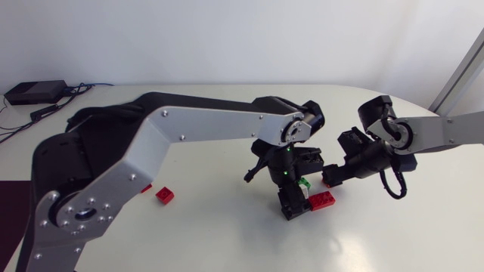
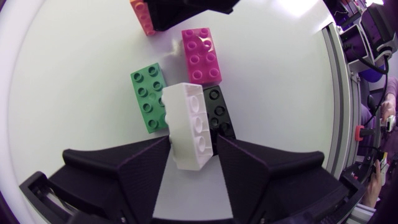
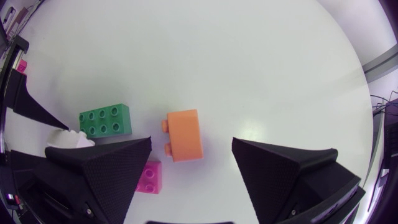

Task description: Sort duplo bricks by size, large to the right and small to the left

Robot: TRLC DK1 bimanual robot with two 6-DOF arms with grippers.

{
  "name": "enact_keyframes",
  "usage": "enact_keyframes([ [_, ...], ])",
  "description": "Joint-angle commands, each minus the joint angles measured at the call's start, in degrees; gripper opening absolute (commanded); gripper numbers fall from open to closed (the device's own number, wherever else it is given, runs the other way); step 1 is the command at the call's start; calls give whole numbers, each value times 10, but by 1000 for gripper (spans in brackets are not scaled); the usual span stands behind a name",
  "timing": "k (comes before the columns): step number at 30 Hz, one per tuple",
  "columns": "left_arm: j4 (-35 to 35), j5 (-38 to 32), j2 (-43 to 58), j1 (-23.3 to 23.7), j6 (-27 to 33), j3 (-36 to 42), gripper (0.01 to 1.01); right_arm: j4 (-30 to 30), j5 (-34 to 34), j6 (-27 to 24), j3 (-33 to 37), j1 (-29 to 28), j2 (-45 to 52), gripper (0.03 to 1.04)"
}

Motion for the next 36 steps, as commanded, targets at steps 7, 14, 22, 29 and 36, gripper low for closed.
enact_keyframes([
  [7, -10, 14, -16, 4, -12, -7, 987, 22, 11, 12, 14, 6, 22, 575],
  [14, -7, 17, -59, 29, -15, -30, 987, 27, 13, 13, 6, 23, 26, 343],
  [22, 6, 21, -129, 80, -13, -97, 987, 25, 14, 27, -10, 51, 11, 330],
  [29, 31, 21, -186, 132, -6, -186, 987, 17, 15, 44, -22, 79, -10, 330],
  [36, 61, 20, -221, 184, 8, -265, 987, 6, 17, 64, -31, 111, -27, 330],
])
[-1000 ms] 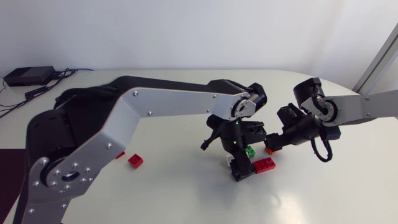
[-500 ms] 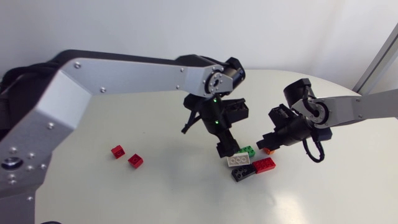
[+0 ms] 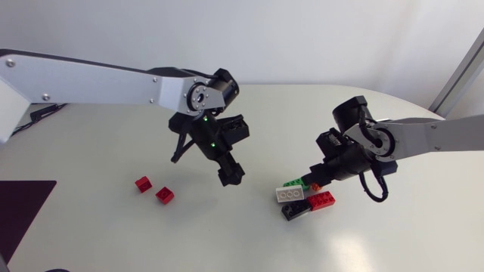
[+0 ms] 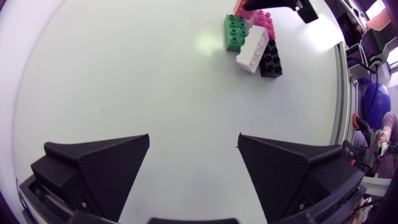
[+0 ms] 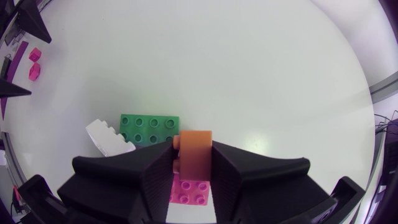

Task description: Sort duplo bricks by size, large to the right and small to the left

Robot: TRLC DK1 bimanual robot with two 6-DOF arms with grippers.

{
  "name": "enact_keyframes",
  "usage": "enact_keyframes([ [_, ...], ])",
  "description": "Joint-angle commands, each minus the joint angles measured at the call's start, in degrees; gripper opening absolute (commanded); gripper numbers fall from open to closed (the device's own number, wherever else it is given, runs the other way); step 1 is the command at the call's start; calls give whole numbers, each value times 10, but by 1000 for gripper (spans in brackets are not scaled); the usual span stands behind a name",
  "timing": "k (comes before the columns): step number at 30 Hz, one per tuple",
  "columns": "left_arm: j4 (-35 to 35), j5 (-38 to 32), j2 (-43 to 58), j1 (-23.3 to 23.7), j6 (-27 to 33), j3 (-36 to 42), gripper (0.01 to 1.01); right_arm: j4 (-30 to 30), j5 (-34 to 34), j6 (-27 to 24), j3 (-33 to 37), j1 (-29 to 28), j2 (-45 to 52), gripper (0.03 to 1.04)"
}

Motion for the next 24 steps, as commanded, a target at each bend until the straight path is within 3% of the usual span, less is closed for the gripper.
enact_keyframes([
  [1, 10, 7, -22, 18, 11, -38, 987, -13, 5, 19, -24, 13, -12, 330],
  [8, 37, 4, -32, 59, 21, -95, 987, -4, 7, 20, -43, 16, -6, 336],
  [9, 39, 1, -36, 63, 22, -101, 987, -5, 7, 19, -45, 16, -9, 402],
  [12, 40, -5, -50, 78, 29, -114, 987, -14, 7, 19, -50, 18, -19, 825],
  [13, 39, -6, -55, 83, 33, -118, 987, -16, 7, 19, -51, 18, -23, 900],
  [16, 38, -8, -74, 104, 43, -134, 987, -22, 7, 17, -55, 17, -37, 995],
  [24, 41, -37, -119, 188, 80, -191, 987, -52, 6, 12, -70, 10, -104, 995],
])
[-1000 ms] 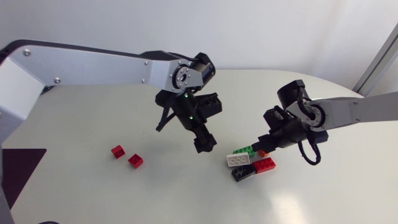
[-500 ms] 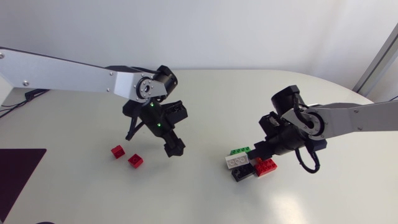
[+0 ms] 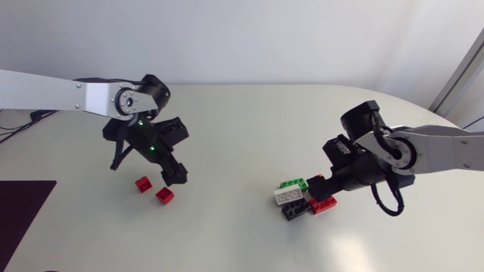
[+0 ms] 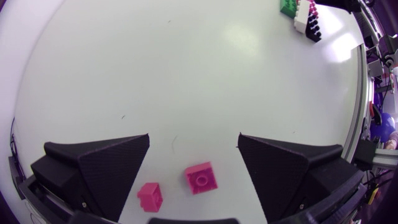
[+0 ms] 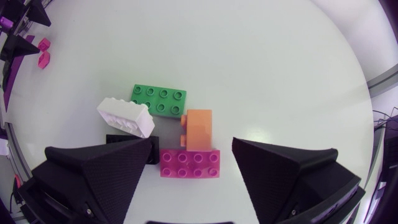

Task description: Sort duplo bricks by size, large to the right and small to the left

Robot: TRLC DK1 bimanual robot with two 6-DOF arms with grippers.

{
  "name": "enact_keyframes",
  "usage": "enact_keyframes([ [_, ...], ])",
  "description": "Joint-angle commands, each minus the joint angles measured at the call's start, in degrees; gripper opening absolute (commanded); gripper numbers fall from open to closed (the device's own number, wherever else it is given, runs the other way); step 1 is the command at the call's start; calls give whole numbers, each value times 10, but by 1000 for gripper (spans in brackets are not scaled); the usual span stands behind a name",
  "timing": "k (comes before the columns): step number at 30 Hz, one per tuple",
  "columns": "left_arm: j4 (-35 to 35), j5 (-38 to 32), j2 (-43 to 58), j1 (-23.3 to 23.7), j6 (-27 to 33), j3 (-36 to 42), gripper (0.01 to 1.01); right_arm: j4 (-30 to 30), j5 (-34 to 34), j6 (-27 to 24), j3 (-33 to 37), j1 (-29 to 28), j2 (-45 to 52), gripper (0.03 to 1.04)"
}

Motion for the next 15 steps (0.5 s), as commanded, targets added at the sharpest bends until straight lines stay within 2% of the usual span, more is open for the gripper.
enact_keyframes([
  [1, 9, -12, -21, 24, 24, -41, 987, -16, 3, 1, -17, -3, -24, 995],
  [8, 54, -48, -36, 83, 26, -94, 987, -35, 3, -8, -21, -16, -66, 995],
  [15, 74, -60, -38, 126, 47, -109, 985, -49, -1, -22, -31, -32, -90, 995],
])
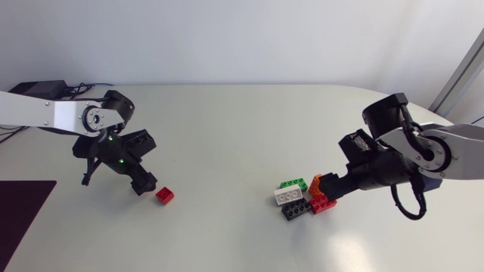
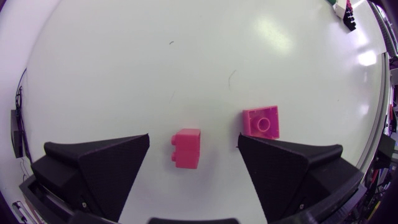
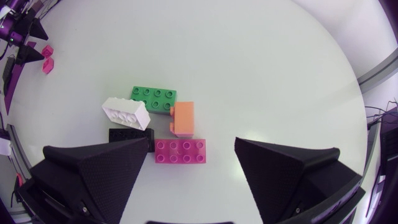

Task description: Sort duplo bricks by size, large to the right and small to the left

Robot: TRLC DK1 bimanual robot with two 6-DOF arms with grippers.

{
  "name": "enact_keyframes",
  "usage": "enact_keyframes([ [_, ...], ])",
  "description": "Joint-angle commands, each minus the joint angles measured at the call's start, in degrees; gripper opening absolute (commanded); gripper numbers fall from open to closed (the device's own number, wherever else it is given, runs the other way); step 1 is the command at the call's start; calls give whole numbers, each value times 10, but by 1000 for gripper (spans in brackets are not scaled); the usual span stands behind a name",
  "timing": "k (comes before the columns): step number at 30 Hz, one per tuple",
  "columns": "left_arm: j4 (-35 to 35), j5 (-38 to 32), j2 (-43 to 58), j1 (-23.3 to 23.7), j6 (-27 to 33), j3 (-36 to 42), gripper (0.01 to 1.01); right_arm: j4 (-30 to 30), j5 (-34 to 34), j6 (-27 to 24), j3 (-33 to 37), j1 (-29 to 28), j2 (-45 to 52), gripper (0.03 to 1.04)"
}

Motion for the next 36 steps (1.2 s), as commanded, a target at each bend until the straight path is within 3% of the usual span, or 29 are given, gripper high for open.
enact_keyframes([
  [1, 8, -2, -10, 18, 23, -15, 984, -14, 0, -13, -18, -7, -10, 995],
  [7, 35, -14, -2, 29, 32, -35, 952, -18, -1, -16, -25, -12, -25, 995],
  [10, 43, -14, 8, 26, 32, -39, 862, -24, -2, -21, -25, -17, -33, 995],
  [12, 53, -14, 15, 16, 27, -45, 720, -26, -3, -25, -27, -24, -39, 995],
  [15, 60, -14, 26, 4, 20, -45, 323, -27, -3, -32, -32, -32, -46, 995],
  [16, 60, -13, 28, 3, 18, -43, 241, -28, -3, -34, -33, -35, -47, 995],
  [36, 56, -10, 36, -69, -33, -30, 233, -45, -10, -51, -40, -62, -77, 995],
])
